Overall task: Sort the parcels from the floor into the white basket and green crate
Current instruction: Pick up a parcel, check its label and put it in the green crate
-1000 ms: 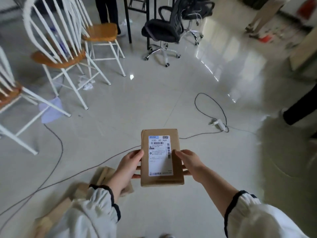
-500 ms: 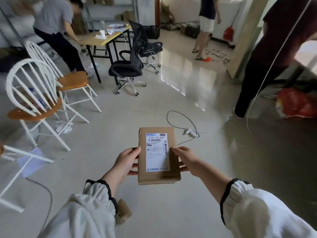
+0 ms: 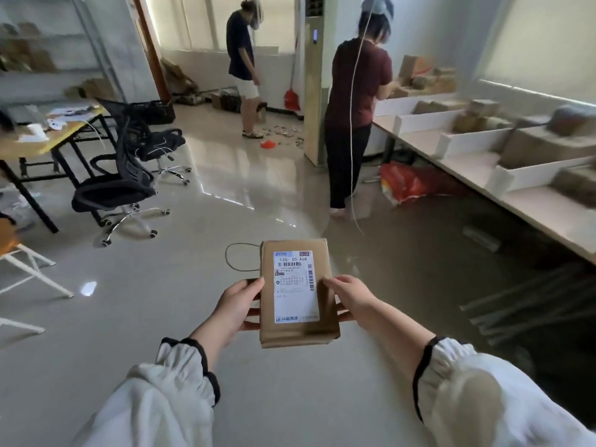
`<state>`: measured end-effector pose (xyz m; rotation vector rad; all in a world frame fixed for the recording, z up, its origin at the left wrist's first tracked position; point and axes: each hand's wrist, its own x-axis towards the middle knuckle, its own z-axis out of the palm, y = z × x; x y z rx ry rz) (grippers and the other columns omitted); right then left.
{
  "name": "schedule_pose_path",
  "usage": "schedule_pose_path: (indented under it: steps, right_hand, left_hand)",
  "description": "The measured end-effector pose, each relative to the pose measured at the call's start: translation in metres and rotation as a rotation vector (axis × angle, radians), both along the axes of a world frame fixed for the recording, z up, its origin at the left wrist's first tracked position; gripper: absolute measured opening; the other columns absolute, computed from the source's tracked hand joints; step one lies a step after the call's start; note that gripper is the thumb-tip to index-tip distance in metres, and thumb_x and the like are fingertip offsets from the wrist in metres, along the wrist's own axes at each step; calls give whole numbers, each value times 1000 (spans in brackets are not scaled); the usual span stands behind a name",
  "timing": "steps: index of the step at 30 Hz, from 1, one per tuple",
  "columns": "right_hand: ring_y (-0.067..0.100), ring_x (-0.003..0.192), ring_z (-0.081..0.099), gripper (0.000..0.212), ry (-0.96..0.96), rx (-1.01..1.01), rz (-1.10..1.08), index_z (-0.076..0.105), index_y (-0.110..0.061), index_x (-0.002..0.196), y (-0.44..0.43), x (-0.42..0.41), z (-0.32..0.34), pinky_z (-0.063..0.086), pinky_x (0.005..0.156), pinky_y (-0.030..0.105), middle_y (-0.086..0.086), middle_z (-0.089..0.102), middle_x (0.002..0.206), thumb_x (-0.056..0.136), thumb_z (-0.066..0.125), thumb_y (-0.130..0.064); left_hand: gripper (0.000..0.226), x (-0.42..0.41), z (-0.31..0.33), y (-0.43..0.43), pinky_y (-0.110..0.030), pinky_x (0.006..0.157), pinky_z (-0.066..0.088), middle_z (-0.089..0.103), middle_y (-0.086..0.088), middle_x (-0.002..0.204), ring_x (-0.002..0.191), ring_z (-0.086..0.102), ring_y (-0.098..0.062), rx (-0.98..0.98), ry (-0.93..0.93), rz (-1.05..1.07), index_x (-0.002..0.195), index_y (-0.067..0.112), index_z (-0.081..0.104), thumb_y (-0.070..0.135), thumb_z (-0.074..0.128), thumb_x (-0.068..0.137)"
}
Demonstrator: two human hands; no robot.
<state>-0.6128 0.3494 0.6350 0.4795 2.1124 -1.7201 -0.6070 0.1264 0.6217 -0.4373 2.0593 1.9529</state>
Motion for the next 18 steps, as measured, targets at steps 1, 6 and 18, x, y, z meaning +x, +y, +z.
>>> schedule_pose_path:
  steps: [1,6,18]
  right_hand:
    - [18,57,60,25,13,17,-42,57,-15,101,17,3,5,47,40,20,4,59,84,93,52,-38]
    - [17,51,56,25,80,19,-237,56,-15,100,113,28,27,47,43,22,4,57,77,94,52,-38]
    - [14,82,63,30,92,126,-684,55,-20,107,357,156,69,53,53,27,-1,63,97,93,51,-46]
  left_hand:
    - [24,-6,4,18,-29,51,54,73,11,75,61,70,-15,6,10,-44,95,20,67,41,56,92]
    - [23,-28,24,117,-28,49,53,72,9,74,58,70,-13,14,32,-256,90,20,66,40,55,93]
    - [29,13,55,412,-46,88,52,71,-2,102,98,66,-25,68,125,-665,108,18,67,40,59,90]
